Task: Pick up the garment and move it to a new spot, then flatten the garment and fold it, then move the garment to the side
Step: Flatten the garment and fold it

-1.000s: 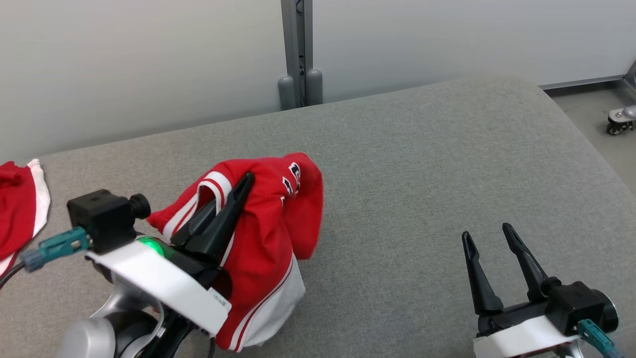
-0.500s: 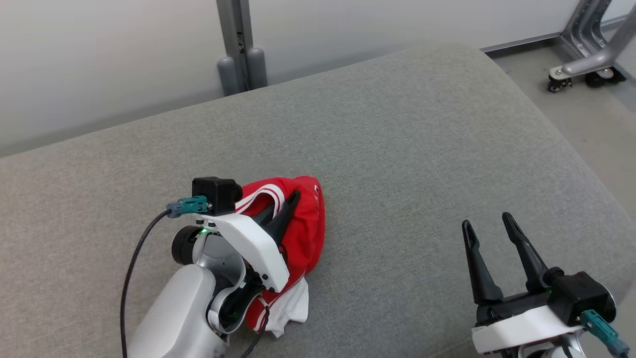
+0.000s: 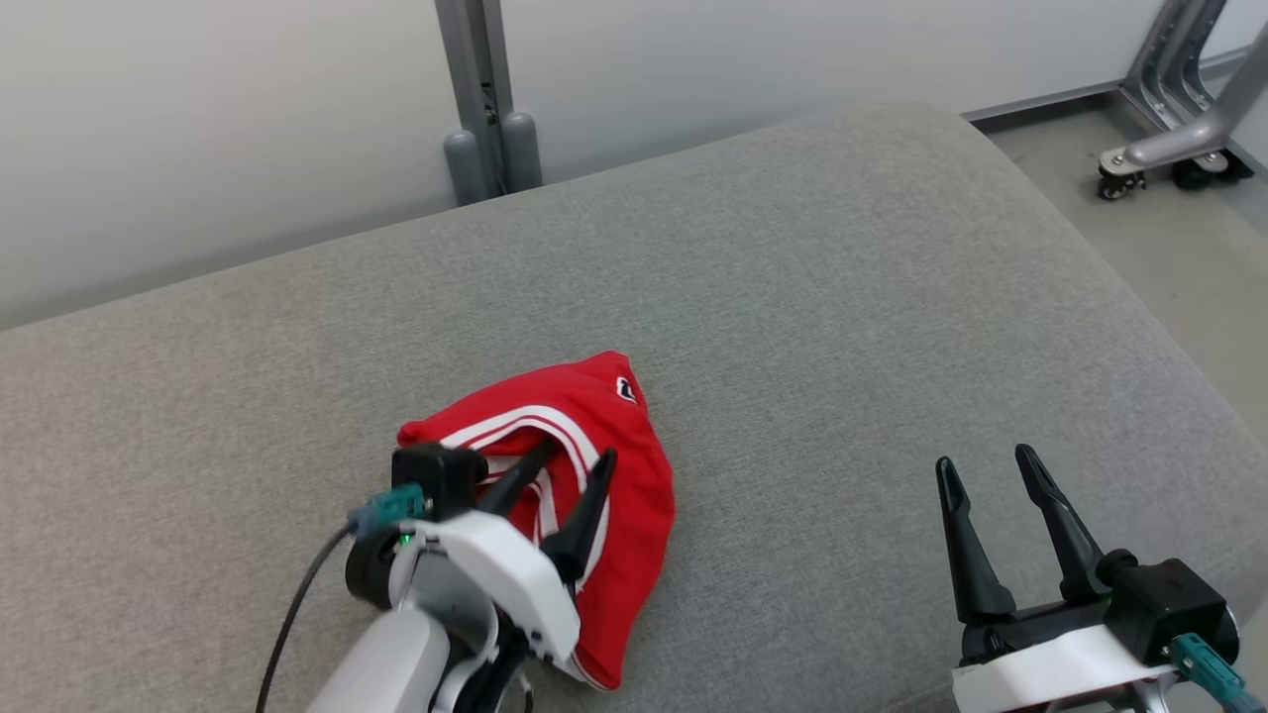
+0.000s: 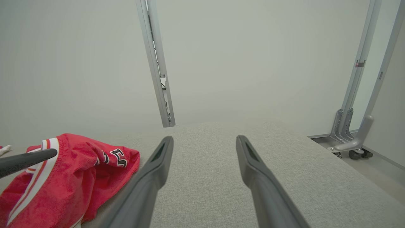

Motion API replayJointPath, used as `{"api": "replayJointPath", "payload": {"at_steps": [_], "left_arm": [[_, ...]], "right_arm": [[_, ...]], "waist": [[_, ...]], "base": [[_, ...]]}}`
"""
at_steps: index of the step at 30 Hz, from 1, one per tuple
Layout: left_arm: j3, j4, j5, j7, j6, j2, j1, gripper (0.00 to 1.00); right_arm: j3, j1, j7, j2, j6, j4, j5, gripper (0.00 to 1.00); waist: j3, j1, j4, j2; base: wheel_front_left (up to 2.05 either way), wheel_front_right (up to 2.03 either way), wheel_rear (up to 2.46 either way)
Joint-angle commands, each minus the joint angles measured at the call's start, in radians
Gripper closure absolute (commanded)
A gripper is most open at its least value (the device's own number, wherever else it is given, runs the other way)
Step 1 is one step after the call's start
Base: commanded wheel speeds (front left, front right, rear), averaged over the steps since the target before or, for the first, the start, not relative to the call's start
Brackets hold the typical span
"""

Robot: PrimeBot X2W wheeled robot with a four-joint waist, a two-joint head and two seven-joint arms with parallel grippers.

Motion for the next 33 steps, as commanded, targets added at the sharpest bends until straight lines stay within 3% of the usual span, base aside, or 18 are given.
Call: {"api": "replayJointPath", "payload": {"at_steps": [1,7,12,22,33], "left_arm": [[-0.009,-0.045,0.011,-0.003,0.010,0.018,0.044,0.00],[-0.031,-0.286,0.013,0.050,0.073,0.082,0.239,0.00],[-0.059,-0.372,-0.004,0.109,0.089,0.100,0.308,0.00],[-0.092,-0.385,0.020,0.169,0.112,0.120,0.311,0.00],[-0.095,-0.327,0.030,0.141,0.125,0.115,0.310,0.00]], "right_arm": [[0.001,0.006,-0.005,-0.004,0.000,0.000,0.006,0.00],[0.003,0.012,-0.005,-0.004,0.000,-0.003,0.001,0.00],[0.009,0.004,-0.005,-0.004,0.000,-0.005,-0.001,0.00],[0.011,-0.022,-0.005,-0.004,0.000,-0.010,-0.001,0.00],[0.017,-0.034,-0.005,-0.004,0.000,-0.010,0.007,0.00]], "waist": [[-0.010,0.0000,0.015,0.0000],[-0.008,0.0000,0.043,0.0000],[0.010,0.0000,0.047,0.0000],[0.069,0.0000,0.019,0.0000],[0.086,0.0000,-0.001,0.0000]], "base": [[0.00,0.00,0.00],[0.00,0.00,0.00],[0.00,0.00,0.00],[0.00,0.00,0.00],[0.00,0.00,0.00]]}}
